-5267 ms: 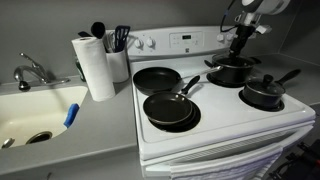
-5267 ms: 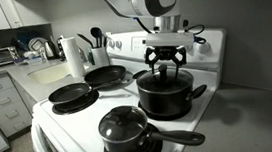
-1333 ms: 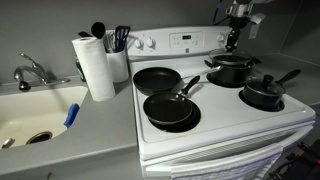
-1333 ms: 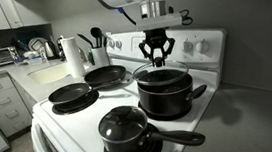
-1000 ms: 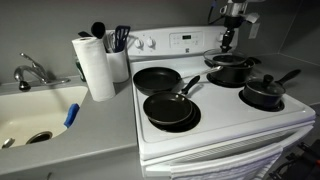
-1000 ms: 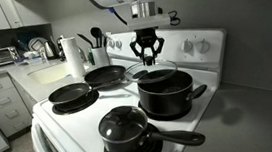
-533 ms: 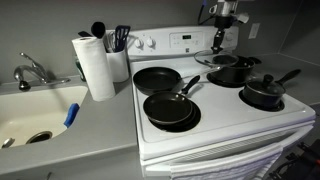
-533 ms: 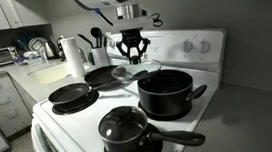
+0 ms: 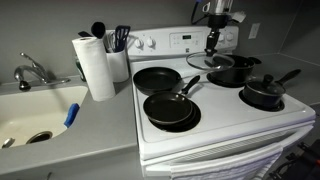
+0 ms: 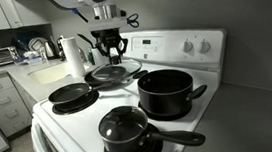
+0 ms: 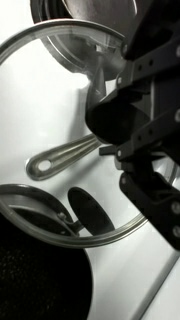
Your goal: Uncover the pot and put it on the stove
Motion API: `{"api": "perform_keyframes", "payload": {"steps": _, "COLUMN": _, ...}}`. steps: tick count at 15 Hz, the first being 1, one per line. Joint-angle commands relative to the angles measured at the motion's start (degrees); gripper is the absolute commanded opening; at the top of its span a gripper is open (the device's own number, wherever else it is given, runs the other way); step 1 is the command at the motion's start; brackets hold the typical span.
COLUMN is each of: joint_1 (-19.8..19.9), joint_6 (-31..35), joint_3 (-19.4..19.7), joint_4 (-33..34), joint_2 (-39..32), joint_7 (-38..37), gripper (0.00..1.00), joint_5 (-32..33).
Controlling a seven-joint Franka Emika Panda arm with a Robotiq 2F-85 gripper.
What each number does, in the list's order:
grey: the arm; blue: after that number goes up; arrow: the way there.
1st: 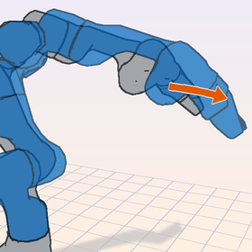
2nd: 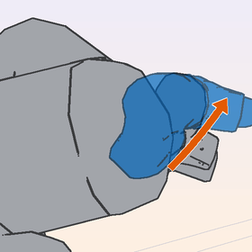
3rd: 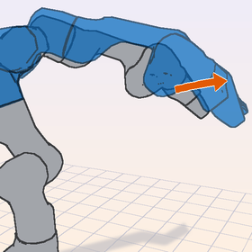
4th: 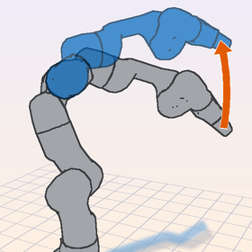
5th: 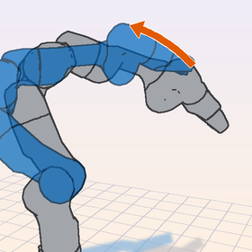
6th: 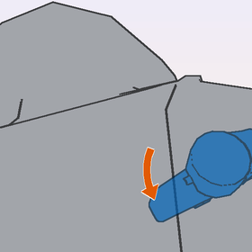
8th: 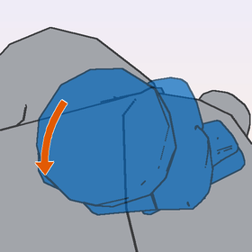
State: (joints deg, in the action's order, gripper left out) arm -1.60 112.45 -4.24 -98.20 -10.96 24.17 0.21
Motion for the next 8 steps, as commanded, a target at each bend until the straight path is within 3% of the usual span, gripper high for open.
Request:
{"api": "perform_keyframes", "payload": {"steps": 1, "joint_1": -2.08, "joint_6": 2.10, "joint_3": -1.19, "joint_4": -6.82, "joint_2": 5.88, "joint_7": -5.67, "gripper": 0.14, "joint_5": 0.19}}
{"api": "perform_keyframes", "payload": {"steps": 8, "joint_1": -5.52, "joint_6": 10.57, "joint_3": -2.46, "joint_4": -19.76, "joint_2": 12.87, "joint_7": -21.76, "gripper": 0.14, "joint_5": 0.59}}
